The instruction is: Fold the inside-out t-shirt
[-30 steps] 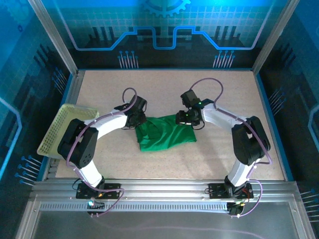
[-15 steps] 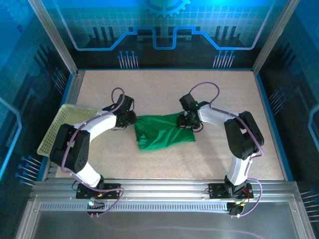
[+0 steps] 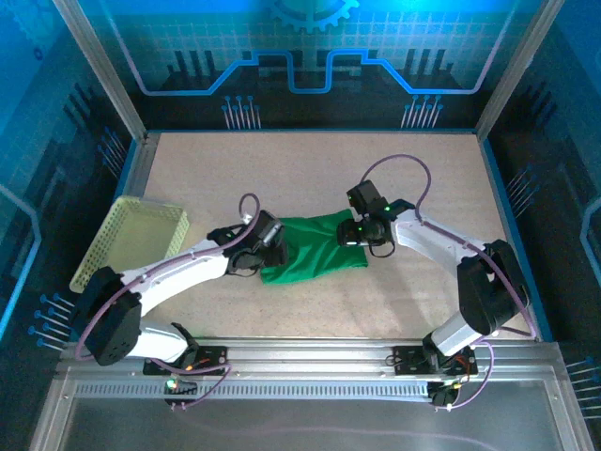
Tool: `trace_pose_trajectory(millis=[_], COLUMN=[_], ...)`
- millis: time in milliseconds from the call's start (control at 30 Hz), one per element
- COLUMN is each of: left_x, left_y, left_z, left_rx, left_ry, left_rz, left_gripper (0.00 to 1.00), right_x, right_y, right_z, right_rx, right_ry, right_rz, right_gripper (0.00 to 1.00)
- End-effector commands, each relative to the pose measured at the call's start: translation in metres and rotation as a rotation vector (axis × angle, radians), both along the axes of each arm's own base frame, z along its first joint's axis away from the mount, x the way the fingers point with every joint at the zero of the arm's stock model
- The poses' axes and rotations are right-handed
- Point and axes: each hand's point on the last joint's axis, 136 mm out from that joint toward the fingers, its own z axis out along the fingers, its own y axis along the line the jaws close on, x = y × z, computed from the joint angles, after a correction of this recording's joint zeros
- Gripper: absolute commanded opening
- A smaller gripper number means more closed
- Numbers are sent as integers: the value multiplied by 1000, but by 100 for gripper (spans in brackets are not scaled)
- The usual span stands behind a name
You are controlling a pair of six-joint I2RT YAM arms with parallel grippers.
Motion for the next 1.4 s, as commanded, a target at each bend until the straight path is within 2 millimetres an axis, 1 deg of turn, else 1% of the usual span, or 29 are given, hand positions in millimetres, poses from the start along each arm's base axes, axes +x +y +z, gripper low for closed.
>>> trace_pose_trajectory(millis=[0, 133, 200, 300, 400, 500, 567, 633, 667, 700, 767, 833, 900, 967, 1000, 1067, 1100, 1167, 1233, 1267, 1367], left_x=[-14, -17, -22, -32, -41, -44, -41, -35, -30, -23, -11, 1, 8, 14, 16, 18, 17, 16, 13, 12, 6], left_y=[11, 25, 34, 49, 63, 73, 79, 82, 79, 72, 54, 29, 0, -28, -39, -54, -58, -59, -51, -44, -14], left_z=[-26, -37, -42, -53, -60, -58, -50, -38, -29, -19, 2, 19, 28, 29, 27, 18, 11, -4, -18, -26, -49], left_rx=[30, 23, 2, -31, -48, -54, -43, -29, -31, -44, -62, -95, -138, -199, -213, -242, -253, -258, -233, -211, -156], left_ry=[72, 68, 66, 78, 90, 80, 50, 14, -7, -32, -77, -111, -113, -109, -103, -81, -67, -38, -17, -9, 34], left_rz=[64, 131, 172, 226, 272, 300, 313, 311, 294, 266, 199, 117, 55, 8, 1, -8, -5, 19, 42, 53, 121], left_gripper=[60, 38, 30, 22, 18, 17, 17, 17, 17, 19, 27, 32, 34, 36, 37, 37, 37, 38, 39, 39, 39], right_x=[0, 6, 7, 4, -3, -11, -14, -12, -9, -5, 5, 17, 34, 51, 60, 74, 81, 92, 98, 99, 102], right_y=[5, 9, 3, -11, -23, -32, -35, -35, -32, -28, -18, -9, 2, 17, 25, 40, 47, 54, 49, 44, 26], right_z=[-12, -30, -41, -56, -67, -69, -63, -50, -42, -31, -11, 4, 13, 15, 13, 6, 1, -12, -25, -35, -56], right_rx=[-6, -17, -38, -57, -67, -76, -84, -78, -68, -57, -38, -25, -3, 40, 57, 83, 98, 113, 103, 97, 101], right_ry=[25, 59, 88, 135, 168, 177, 158, 123, 100, 70, 12, -18, -35, -38, -28, 2, 23, 61, 95, 119, 162], right_rz=[16, 10, -23, -85, -137, -160, -159, -143, -125, -105, -69, -41, -16, 15, 26, 43, 45, 33, -6, -33, -94], right_gripper=[61, 60, 60, 59, 57, 55, 54, 55, 55, 55, 56, 57, 57, 57, 57, 57, 57, 56, 56, 56, 56])
